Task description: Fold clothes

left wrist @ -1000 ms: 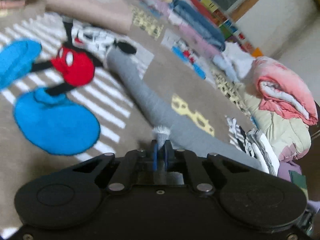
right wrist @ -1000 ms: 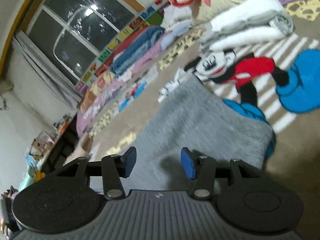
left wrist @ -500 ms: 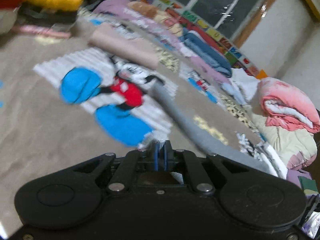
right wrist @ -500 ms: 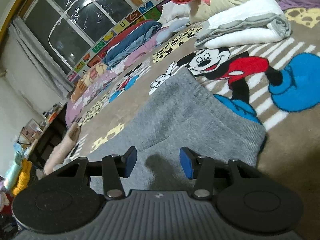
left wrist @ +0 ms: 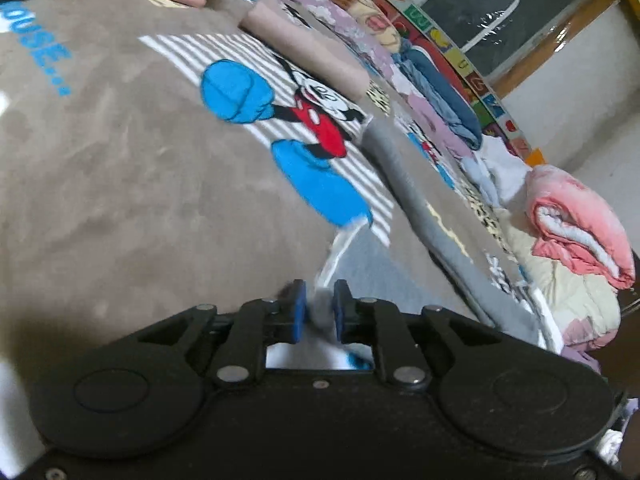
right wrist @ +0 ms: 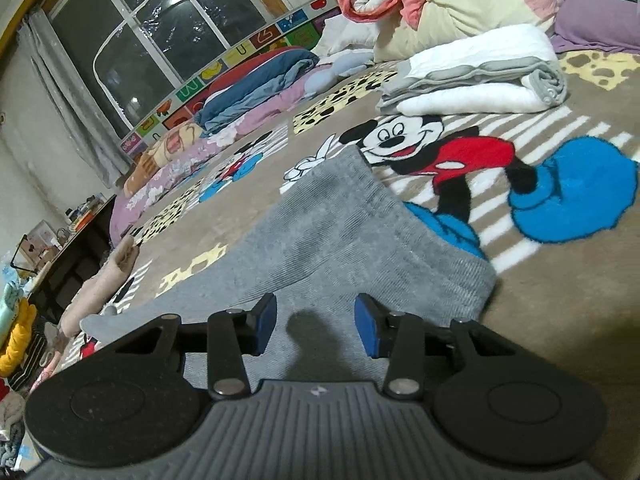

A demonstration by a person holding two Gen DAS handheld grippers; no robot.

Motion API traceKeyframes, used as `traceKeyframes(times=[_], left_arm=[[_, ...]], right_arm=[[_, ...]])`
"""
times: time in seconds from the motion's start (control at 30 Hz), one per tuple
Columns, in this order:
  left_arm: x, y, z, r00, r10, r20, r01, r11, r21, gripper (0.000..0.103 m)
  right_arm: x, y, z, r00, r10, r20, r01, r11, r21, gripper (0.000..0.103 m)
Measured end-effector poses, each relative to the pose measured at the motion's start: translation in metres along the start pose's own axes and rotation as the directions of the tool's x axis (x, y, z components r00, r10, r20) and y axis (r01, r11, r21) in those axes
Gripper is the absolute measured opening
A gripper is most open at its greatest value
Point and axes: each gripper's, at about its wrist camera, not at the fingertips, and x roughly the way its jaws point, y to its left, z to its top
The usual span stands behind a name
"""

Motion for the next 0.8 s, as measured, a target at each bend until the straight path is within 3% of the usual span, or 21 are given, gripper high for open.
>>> traceKeyframes(times=[0.1,0.17,0.33,0.4,0.47,0.53,0.67,0.8], left_arm=[[0.014,-0.005,0.011,0.999,-0.025,-0.023,0.026,0.998,0.054,0.026],[0.025,-0.009,0.019,0.997,-0.055,-0.05,0.059,0.995,0.081,0.045],[0.05,-0.019,0.031,0.996,-0.057,-0.073,0.069,0.981,0.181,0.047],[0.058,-0.023,0.032,0.993,-0.066,-0.096,0.086,0.971,0.223,0.046],[0.061,-0.03,0.028,0.993,-0.043,-0.11,0.073,0.953,0.293,0.01],[0.054,-0.032,0.024,0.994,-0.06,-0.088,0.084,0.95,0.301,0.007],[0.021,-0.027,0.026,0.991,-0.126,0.033,0.116,0.968,0.222,0.006],[0.027,-0.018,0.026,0.995,-0.098,0.036,0.091,0.982,0.168,0.007]], right_arm=[[0.001,0.001,-0.001,1.0,-0.002,-0.001,0.002,1.0,-0.011,0.044],[0.002,0.001,-0.001,1.0,-0.003,-0.001,0.003,1.0,-0.018,0.045],[0.004,0.003,-0.001,1.0,0.002,-0.007,-0.002,0.999,-0.035,0.05],[0.005,0.003,-0.001,1.0,0.008,-0.012,-0.009,0.999,-0.037,0.05],[0.006,0.002,0.0,1.0,0.013,-0.014,-0.014,0.999,-0.034,0.05],[0.006,0.002,0.0,1.0,0.016,-0.014,-0.016,0.999,-0.033,0.05],[0.006,0.0,0.001,0.999,0.026,-0.019,-0.027,0.999,-0.031,0.05],[0.007,0.0,0.001,0.999,0.025,-0.023,-0.026,0.999,-0.043,0.049]])
